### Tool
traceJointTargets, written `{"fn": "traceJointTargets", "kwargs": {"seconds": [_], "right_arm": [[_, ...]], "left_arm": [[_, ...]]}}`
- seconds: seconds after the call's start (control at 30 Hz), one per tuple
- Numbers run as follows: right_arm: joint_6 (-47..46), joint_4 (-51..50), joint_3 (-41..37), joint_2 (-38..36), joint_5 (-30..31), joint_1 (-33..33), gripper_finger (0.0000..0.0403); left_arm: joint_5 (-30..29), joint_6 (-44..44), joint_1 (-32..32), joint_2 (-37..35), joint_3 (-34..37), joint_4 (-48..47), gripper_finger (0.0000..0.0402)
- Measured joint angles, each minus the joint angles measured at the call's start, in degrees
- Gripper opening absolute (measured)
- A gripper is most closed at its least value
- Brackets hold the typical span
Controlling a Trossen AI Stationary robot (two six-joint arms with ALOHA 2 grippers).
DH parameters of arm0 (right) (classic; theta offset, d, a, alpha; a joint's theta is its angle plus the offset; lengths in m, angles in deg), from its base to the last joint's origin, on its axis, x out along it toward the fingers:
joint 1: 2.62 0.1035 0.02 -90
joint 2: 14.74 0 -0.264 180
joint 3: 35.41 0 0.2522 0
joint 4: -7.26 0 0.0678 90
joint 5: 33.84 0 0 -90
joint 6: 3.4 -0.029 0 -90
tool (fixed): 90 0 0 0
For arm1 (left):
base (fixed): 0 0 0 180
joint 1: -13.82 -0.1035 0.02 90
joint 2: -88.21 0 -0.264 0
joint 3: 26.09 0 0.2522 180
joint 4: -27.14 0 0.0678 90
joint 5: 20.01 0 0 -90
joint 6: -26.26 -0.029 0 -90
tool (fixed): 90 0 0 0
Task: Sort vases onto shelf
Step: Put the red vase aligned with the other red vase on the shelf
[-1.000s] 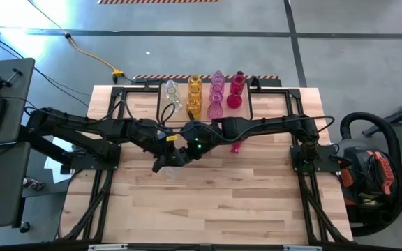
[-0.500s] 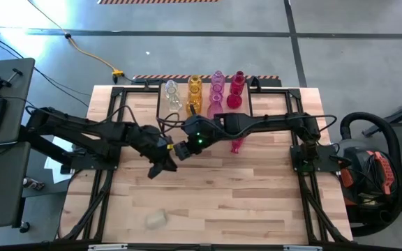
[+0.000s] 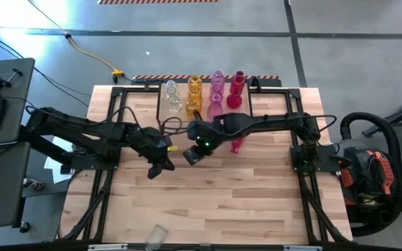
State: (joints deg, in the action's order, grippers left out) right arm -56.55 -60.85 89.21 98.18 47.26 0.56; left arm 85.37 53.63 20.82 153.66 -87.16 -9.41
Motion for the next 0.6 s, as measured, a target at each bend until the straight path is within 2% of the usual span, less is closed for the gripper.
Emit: {"fn": "traceJointTargets", "kwargs": {"seconds": [0.13, 0.37, 0.47, 0.53, 0.6], "right_arm": [[0.7, -7.1, 0.0, 0.0, 3.9, 0.6, 0.0067], [3.7, -7.8, -0.1, 0.1, 4.8, 1.5, 0.0067], [4.1, -9.0, -0.1, 0.1, 6.0, 1.5, 0.0067], [3.4, -10.4, -0.1, 0.1, 7.2, 1.5, 0.0067], [2.8, -10.6, -0.1, 0.1, 7.4, 1.5, 0.0067]], "left_arm": [[-0.3, 0.0, 0.9, -1.2, -0.1, -3.2, 0.0019], [-1.7, -0.7, 2.9, -3.1, -0.1, -8.7, 0.0019], [-7.9, -4.2, 3.9, -3.2, 1.2, -8.5, 0.0019], [-15.7, -6.8, 3.8, -3.1, 4.4, -3.9, 0.0019], [-19.3, -7.5, 1.4, -2.9, 7.9, 1.7, 0.0019]]}}
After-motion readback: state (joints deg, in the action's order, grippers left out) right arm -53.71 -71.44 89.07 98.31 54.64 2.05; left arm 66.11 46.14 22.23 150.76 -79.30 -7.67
